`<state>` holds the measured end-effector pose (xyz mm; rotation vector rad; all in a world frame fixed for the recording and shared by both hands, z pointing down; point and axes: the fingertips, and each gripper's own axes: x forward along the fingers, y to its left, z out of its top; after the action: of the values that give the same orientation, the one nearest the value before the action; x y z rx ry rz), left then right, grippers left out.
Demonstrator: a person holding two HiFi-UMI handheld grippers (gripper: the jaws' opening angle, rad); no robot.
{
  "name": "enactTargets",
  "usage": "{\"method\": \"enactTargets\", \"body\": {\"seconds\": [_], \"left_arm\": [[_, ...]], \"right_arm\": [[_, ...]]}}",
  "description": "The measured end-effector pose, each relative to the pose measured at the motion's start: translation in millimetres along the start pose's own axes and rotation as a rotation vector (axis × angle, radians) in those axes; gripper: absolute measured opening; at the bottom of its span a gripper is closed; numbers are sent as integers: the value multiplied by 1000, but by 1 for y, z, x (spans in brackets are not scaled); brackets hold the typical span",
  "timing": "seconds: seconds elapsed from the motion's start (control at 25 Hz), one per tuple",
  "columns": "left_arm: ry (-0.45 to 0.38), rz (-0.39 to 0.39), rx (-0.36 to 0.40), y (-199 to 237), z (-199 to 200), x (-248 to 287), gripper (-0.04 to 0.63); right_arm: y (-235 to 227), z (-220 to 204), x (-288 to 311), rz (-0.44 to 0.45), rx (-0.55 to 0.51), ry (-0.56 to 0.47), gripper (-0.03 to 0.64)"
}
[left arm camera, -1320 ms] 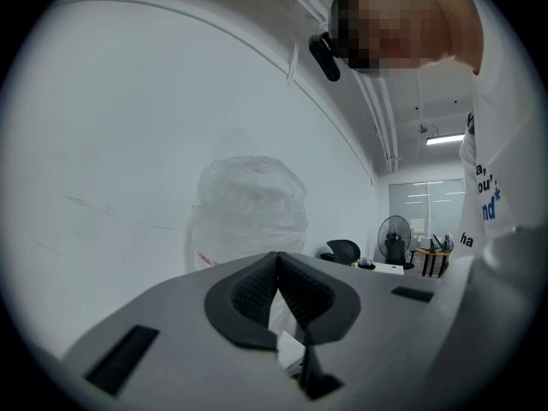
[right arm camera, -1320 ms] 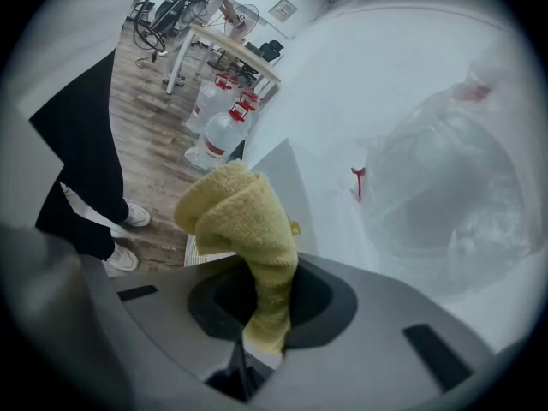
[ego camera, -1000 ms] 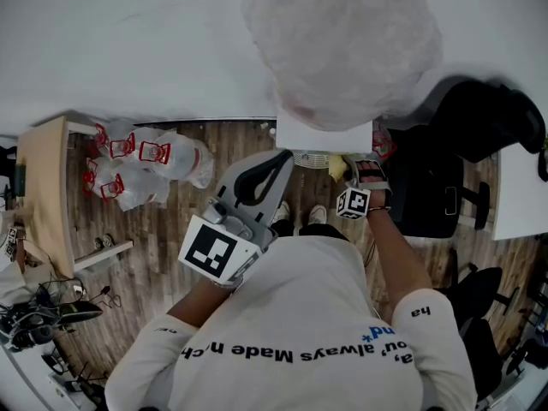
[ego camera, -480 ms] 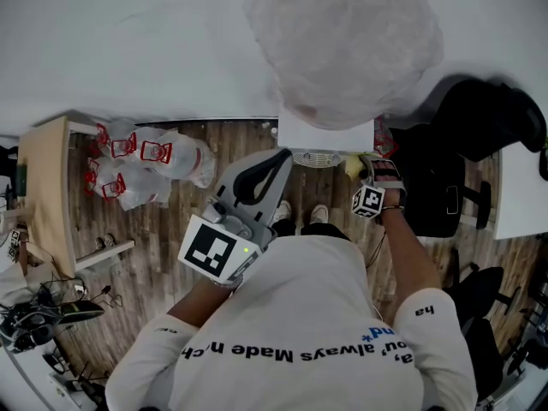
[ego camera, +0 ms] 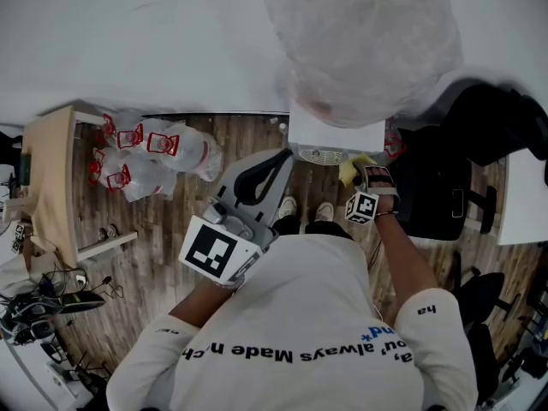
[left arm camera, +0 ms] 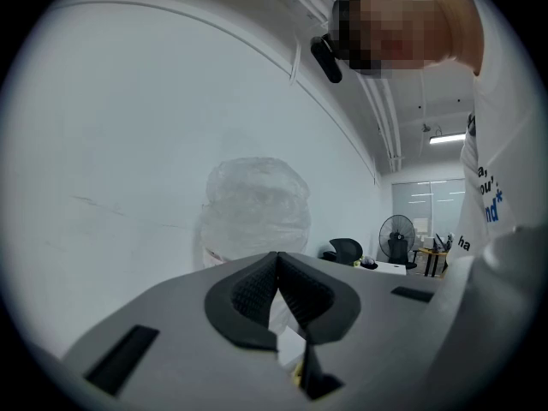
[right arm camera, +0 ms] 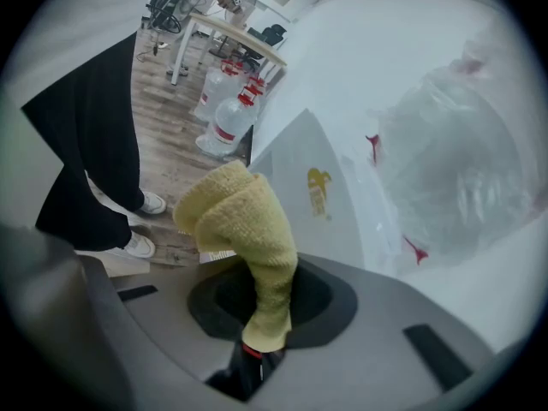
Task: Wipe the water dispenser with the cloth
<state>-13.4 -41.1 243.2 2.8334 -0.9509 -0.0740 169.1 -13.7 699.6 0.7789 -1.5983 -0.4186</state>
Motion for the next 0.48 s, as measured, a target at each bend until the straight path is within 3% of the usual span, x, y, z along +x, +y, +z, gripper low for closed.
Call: {"method": "enactTargets", "body": {"seconds": [0.48], "left_arm": [[2, 82, 5, 28, 0, -36, 18]], "right_arm": [[30, 170, 33, 52, -195, -174, 58]]}}
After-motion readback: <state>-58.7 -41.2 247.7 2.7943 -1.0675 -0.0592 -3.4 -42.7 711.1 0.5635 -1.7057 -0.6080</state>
